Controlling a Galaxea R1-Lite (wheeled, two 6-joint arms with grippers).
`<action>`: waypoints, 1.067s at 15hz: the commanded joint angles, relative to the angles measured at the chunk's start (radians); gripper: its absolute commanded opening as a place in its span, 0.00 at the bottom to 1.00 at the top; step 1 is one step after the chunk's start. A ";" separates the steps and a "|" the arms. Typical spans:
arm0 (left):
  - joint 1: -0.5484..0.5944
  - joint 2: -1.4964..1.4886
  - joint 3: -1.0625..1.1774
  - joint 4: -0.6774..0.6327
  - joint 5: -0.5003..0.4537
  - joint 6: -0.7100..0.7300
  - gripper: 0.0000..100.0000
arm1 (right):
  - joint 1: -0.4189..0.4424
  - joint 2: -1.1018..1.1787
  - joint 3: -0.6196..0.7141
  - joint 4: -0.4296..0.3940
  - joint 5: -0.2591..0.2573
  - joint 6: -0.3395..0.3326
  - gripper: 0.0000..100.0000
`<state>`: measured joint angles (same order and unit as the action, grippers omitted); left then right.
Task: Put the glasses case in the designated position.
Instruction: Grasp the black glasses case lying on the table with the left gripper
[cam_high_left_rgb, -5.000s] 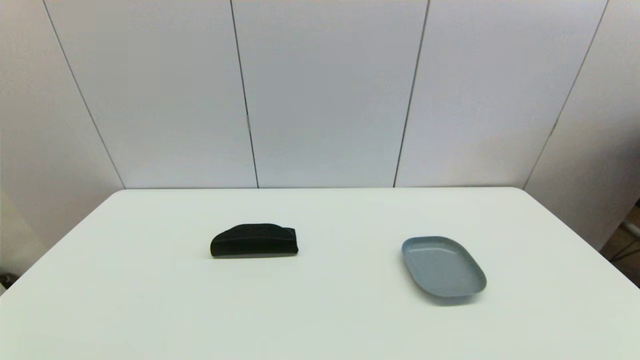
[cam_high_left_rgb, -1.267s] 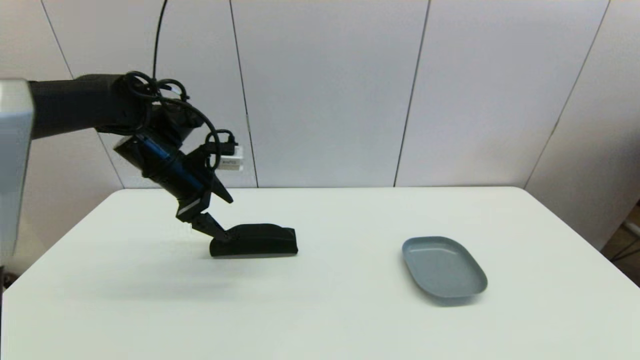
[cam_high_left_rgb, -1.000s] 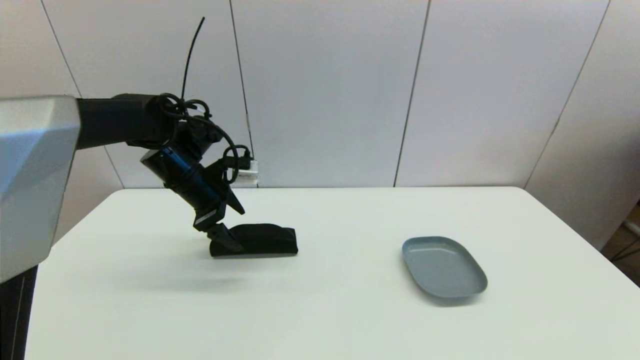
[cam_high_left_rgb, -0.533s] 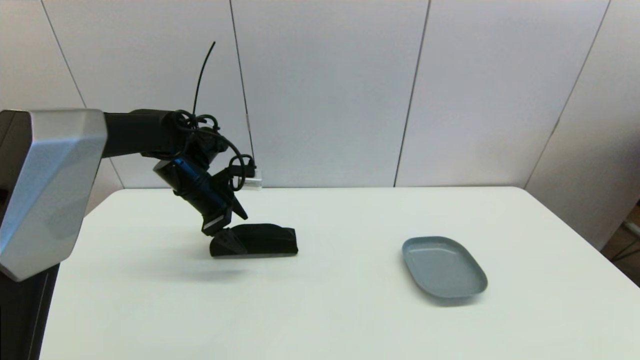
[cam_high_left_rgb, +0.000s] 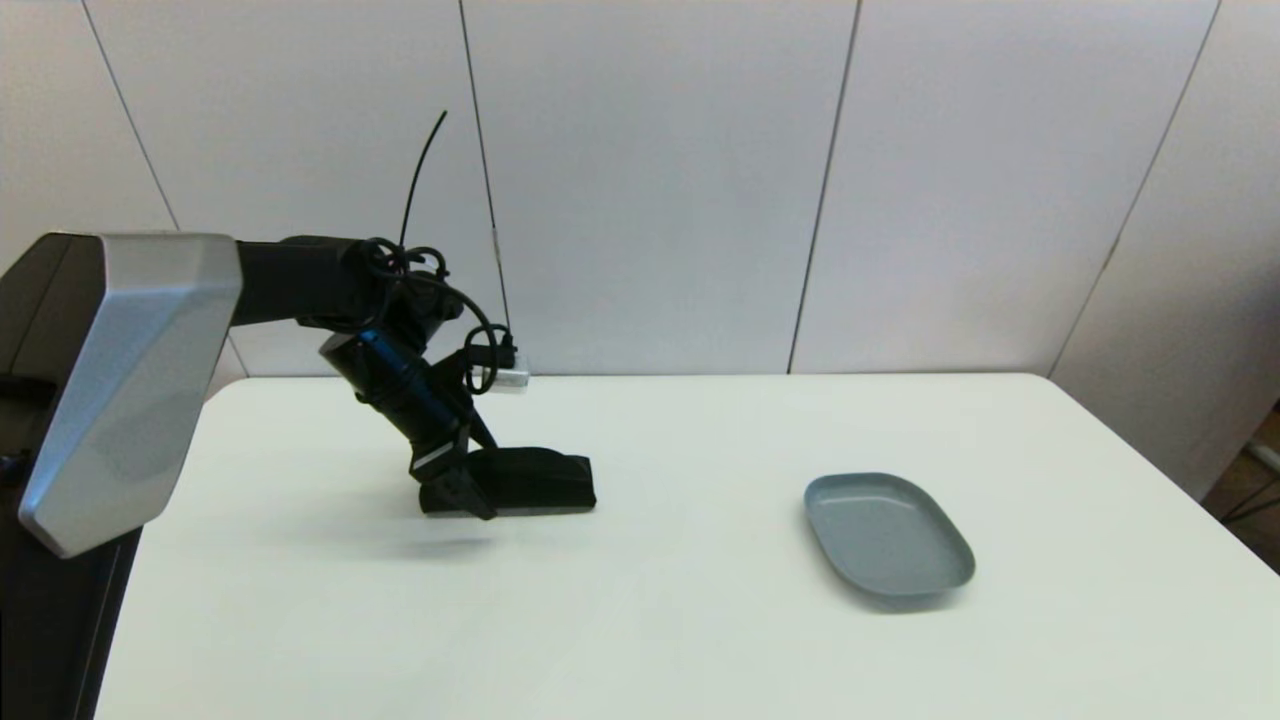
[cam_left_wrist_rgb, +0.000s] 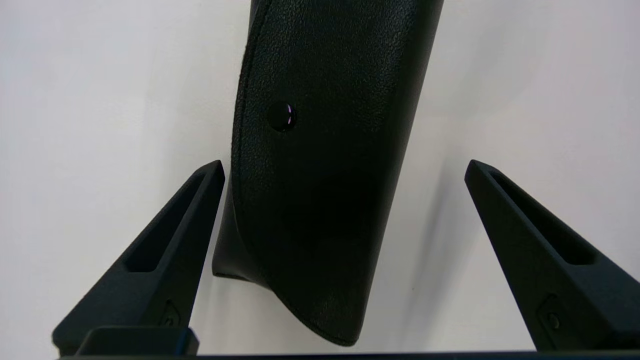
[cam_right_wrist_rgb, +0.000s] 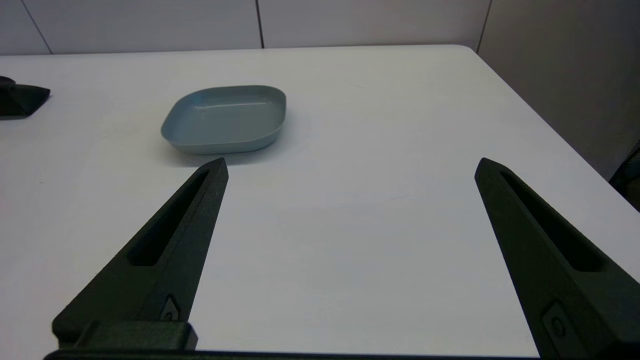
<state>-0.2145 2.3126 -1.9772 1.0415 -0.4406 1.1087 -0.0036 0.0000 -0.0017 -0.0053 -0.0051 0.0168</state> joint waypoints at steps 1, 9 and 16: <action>0.000 0.019 -0.002 -0.005 -0.003 0.005 1.00 | 0.001 0.000 0.000 -0.001 -0.001 0.000 1.00; -0.017 0.056 -0.002 -0.058 -0.004 -0.006 1.00 | 0.001 0.000 0.000 -0.001 -0.001 0.000 1.00; -0.011 0.057 -0.003 -0.060 -0.004 -0.012 0.00 | -0.001 0.000 0.000 -0.001 -0.001 0.000 1.00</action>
<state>-0.2264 2.3698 -1.9796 0.9755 -0.4434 1.0906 -0.0038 0.0000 -0.0017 -0.0053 -0.0053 0.0164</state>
